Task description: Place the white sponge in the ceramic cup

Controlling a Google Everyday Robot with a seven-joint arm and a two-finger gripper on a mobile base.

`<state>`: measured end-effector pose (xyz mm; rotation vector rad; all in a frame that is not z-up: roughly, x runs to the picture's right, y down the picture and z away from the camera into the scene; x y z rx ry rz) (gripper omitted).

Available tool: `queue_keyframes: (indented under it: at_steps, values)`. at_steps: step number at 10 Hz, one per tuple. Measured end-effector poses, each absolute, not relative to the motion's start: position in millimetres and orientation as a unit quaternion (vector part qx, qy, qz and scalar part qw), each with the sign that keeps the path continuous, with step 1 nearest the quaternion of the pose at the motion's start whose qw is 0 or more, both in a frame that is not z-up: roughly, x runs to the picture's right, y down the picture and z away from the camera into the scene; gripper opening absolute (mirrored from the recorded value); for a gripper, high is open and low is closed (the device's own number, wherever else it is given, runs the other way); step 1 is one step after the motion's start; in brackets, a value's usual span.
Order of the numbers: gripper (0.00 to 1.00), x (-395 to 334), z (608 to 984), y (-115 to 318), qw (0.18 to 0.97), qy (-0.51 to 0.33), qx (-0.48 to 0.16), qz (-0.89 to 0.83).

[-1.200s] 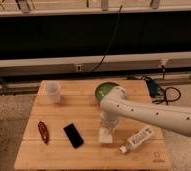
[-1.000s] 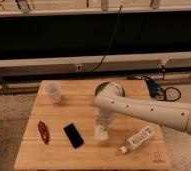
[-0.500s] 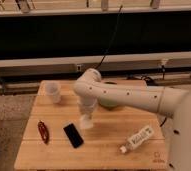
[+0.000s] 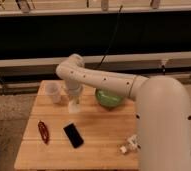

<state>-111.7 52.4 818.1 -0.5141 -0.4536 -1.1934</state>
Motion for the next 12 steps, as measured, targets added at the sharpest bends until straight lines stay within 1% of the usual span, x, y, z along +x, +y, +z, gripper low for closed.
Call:
queue_keyframes:
  at_steps: [2,4,9,12]
  values:
    - [0.0,-136,825,23,0.773,-0.201,-0.22,-0.561]
    - [0.0,-156,827,5,0.776,-0.2,-0.196,-0.565]
    - [0.0,-206,831,-25,0.774,-0.204,-0.152,-0.58]
    - [0.0,-228,837,-52,0.777,-0.203,-0.125,-0.582]
